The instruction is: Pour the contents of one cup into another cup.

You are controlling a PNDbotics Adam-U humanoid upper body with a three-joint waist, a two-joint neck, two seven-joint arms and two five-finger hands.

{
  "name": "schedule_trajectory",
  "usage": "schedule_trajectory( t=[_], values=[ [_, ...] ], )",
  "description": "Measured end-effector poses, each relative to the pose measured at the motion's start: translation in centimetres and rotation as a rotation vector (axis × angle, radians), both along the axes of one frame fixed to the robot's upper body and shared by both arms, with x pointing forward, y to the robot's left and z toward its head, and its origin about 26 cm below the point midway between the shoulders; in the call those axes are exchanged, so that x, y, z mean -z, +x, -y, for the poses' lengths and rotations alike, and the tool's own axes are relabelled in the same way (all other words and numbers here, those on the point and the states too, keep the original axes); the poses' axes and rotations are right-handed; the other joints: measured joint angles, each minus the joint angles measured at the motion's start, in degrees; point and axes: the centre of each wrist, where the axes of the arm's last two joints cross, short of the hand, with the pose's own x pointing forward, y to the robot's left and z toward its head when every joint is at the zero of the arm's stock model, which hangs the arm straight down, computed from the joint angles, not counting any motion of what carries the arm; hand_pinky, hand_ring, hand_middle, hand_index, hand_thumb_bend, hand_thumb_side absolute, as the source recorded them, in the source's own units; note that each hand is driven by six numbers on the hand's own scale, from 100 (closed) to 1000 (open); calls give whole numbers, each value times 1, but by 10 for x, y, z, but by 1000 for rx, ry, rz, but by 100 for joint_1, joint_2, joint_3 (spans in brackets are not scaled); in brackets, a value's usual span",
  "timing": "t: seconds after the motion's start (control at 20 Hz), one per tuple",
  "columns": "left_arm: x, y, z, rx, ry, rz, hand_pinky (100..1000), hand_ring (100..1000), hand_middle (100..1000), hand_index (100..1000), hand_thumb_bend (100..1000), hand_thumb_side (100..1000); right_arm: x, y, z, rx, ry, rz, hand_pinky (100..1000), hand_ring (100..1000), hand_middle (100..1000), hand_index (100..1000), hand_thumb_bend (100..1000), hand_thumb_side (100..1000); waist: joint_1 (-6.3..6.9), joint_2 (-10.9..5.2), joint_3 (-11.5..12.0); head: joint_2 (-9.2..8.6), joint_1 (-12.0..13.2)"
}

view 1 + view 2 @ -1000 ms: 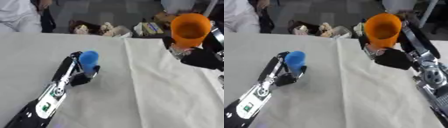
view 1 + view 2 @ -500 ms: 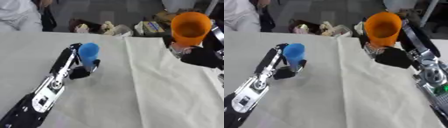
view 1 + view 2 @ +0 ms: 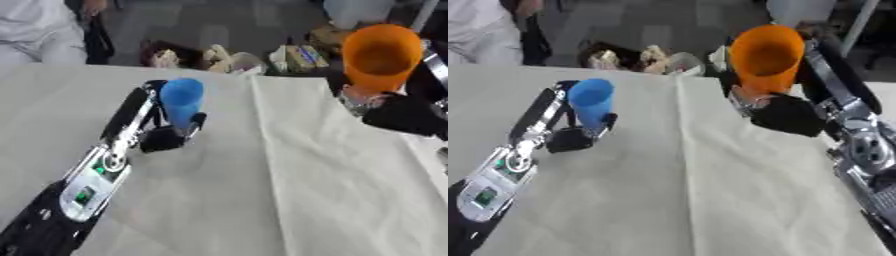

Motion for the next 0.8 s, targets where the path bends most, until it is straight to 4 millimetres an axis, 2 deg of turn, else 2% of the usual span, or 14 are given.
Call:
schedule_trajectory(
  t=[0.55, 0.8],
  values=[
    [-4, -3, 1, 32, -13, -32, 296, 404, 579, 419, 100, 353, -3, -1, 3, 6, -21, -8, 251, 535, 626, 567, 100, 291, -21, -32, -5, 43, 7],
    [-9, -8, 4, 58, 6, -49, 298, 406, 573, 402, 100, 346, -14, -2, 5, 2, -66, -15, 249, 536, 627, 566, 100, 294, -35, -97, -2, 100, 6]
  ],
)
